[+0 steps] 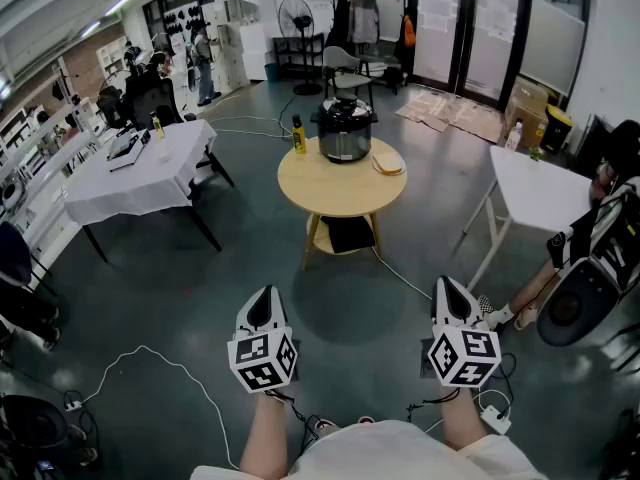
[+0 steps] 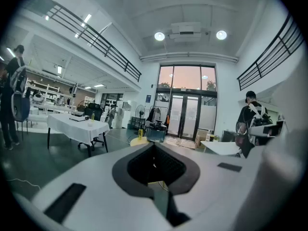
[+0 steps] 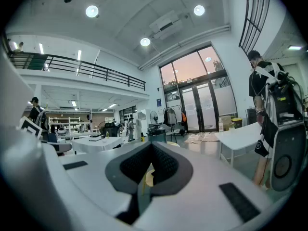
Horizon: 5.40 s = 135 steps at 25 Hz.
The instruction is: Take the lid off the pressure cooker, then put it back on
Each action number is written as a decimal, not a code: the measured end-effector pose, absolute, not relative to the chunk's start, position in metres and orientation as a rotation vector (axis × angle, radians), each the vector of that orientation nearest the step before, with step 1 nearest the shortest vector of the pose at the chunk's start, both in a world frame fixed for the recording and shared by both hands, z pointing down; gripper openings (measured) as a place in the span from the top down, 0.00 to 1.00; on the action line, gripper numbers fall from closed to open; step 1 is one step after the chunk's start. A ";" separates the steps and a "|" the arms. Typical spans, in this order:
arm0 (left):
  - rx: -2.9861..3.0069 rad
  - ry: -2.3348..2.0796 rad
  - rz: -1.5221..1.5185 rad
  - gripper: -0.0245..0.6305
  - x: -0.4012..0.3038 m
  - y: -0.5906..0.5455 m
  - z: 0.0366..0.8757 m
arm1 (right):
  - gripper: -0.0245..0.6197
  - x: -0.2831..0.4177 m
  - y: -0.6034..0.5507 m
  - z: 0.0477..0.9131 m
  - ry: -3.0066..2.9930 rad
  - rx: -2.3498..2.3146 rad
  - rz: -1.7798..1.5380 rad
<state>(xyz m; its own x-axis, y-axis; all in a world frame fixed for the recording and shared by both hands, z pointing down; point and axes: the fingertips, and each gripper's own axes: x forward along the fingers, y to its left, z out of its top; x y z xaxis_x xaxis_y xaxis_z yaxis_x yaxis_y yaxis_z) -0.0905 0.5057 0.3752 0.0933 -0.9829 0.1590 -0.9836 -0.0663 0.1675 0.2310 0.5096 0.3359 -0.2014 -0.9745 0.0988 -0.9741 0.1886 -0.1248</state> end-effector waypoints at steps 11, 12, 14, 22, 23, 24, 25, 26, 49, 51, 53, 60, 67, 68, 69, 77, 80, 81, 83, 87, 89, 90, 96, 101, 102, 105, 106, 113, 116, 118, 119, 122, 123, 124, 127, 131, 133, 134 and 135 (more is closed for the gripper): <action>2.134 -1.987 0.009 0.98 -0.101 0.509 0.375 | 0.96 0.217 0.506 0.349 2.459 -1.922 -0.341; 2.133 -1.989 0.008 0.98 -0.102 0.510 0.375 | 0.96 0.217 0.506 0.349 2.458 -1.923 -0.340; 2.131 -1.996 0.007 0.98 -0.103 0.511 0.374 | 0.96 0.216 0.506 0.348 2.455 -1.922 -0.335; 2.119 -2.010 0.002 0.98 -0.108 0.505 0.373 | 0.85 0.213 0.498 0.339 2.457 -1.902 -0.297; 2.118 -2.012 0.002 0.98 -0.108 0.503 0.373 | 0.84 0.213 0.497 0.338 2.458 -1.902 -0.289; 2.118 -2.013 0.002 0.98 -0.109 0.502 0.374 | 0.81 0.213 0.495 0.337 2.459 -1.900 -0.284; 2.119 -2.014 0.002 0.98 -0.109 0.500 0.374 | 0.78 0.212 0.495 0.337 2.459 -1.898 -0.282; 2.122 -2.014 0.002 0.98 -0.109 0.499 0.374 | 0.75 0.212 0.494 0.337 2.458 -1.897 -0.281; 2.141 -2.031 0.009 0.98 -0.133 0.482 0.371 | 0.31 0.200 0.475 0.331 2.453 -1.919 -0.218; 2.140 -2.032 0.015 0.98 -0.136 0.485 0.373 | 0.31 0.199 0.477 0.333 2.443 -1.926 -0.224; 2.140 -2.030 0.033 0.98 -0.139 0.488 0.376 | 0.31 0.199 0.480 0.336 2.433 -1.929 -0.241; 2.109 -2.010 0.096 0.98 -0.148 0.502 0.400 | 0.31 0.192 0.486 0.355 2.439 -1.930 -0.342; 2.081 -2.002 0.109 0.98 -0.154 0.493 0.413 | 0.31 0.187 0.469 0.368 2.458 -1.936 -0.372; 2.081 -1.997 0.113 0.98 -0.153 0.489 0.416 | 0.31 0.187 0.464 0.371 2.460 -1.937 -0.385; 2.083 -1.990 0.117 0.98 -0.152 0.483 0.417 | 0.31 0.187 0.458 0.374 2.463 -1.938 -0.397; 2.073 -1.992 0.122 0.98 -0.162 0.416 0.415 | 0.32 0.186 0.385 0.374 2.442 -1.951 -0.412; 2.073 -1.992 0.117 0.98 -0.162 0.379 0.412 | 0.33 0.187 0.348 0.372 2.430 -1.952 -0.418; 2.075 -1.993 0.117 0.98 -0.162 0.367 0.410 | 0.33 0.187 0.335 0.373 2.430 -1.951 -0.420; 2.078 -1.999 0.114 0.98 -0.161 0.342 0.407 | 0.33 0.187 0.307 0.372 2.433 -1.944 -0.425; 2.062 -2.024 0.111 0.98 -0.162 0.290 0.405 | 0.33 0.184 0.251 0.370 2.459 -1.915 -0.412; 2.050 -2.030 0.104 0.98 -0.160 0.265 0.404 | 0.33 0.187 0.223 0.367 2.468 -1.905 -0.405; 2.047 -2.032 0.102 0.98 -0.157 0.252 0.404 | 0.34 0.188 0.209 0.367 2.471 -1.902 -0.406; 2.050 -2.027 0.140 0.98 -0.138 0.191 0.407 | 0.35 0.200 0.141 0.375 2.489 -1.897 -0.446; 2.028 -2.018 0.126 0.98 -0.132 0.157 0.413 | 0.35 0.198 0.110 0.375 2.522 -1.866 -0.446; 2.030 -2.011 0.129 0.98 -0.131 0.151 0.413 | 0.35 0.200 0.107 0.375 2.519 -1.868 -0.449; 2.065 -1.983 0.148 0.98 -0.121 0.134 0.409 | 0.35 0.209 0.097 0.374 2.488 -1.894 -0.464; 2.078 -1.979 0.153 0.98 -0.119 0.128 0.407 | 0.35 0.211 0.093 0.374 2.478 -1.900 -0.470; 2.131 -1.946 0.168 0.98 -0.118 0.078 0.410 | 0.35 0.218 0.063 0.382 2.424 -1.949 -0.470; 2.162 -1.921 0.156 0.98 -0.121 0.049 0.412 | 0.35 0.215 0.043 0.387 2.409 -1.979 -0.465; 2.180 -1.907 0.148 0.98 -0.126 0.025 0.410 | 0.35 0.210 0.025 0.386 2.396 -1.996 -0.458; 2.189 -1.898 0.145 0.98 -0.128 0.012 0.408 | 0.35 0.208 0.015 0.384 2.385 -2.004 -0.455; 2.227 -1.869 0.138 0.98 -0.135 -0.030 0.398 | 0.35 0.200 -0.016 0.375 2.351 -2.027 -0.440; 2.243 -1.863 0.136 0.98 -0.137 -0.044 0.393 | 0.35 0.199 -0.027 0.371 2.341 -2.033 -0.433; 2.258 -1.858 0.134 0.98 -0.138 -0.059 0.389 | 0.35 0.198 -0.038 0.368 2.329 -2.039 -0.426; 2.296 -1.835 0.131 0.98 -0.140 -0.104 0.378 | 0.36 0.198 -0.069 0.358 2.281 -2.063 -0.412; 2.346 -1.779 0.137 0.98 -0.142 -0.155 0.373 | 0.36 0.197 -0.106 0.353 2.221 -2.110 -0.404; 2.366 -1.756 0.140 0.98 -0.143 -0.179 0.373 | 0.36 0.195 -0.122 0.352 2.193 -2.132 -0.398; 2.375 -1.746 0.138 0.98 -0.144 -0.190 0.373 | 0.36 0.194 -0.130 0.352 2.181 -2.141 -0.395; 2.383 -1.737 0.137 0.98 -0.145 -0.201 0.373 | 0.36 0.193 -0.136 0.353 2.171 -2.149 -0.394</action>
<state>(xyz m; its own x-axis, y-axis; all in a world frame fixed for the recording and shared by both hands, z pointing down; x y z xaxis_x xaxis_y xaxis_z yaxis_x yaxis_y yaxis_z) -0.1450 -0.2006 0.3734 0.3094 -0.9328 0.1847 -0.9502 -0.2958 0.0978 0.1928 -0.1363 0.3531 -0.0255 -0.9905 0.1353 -0.9748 -0.0054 -0.2228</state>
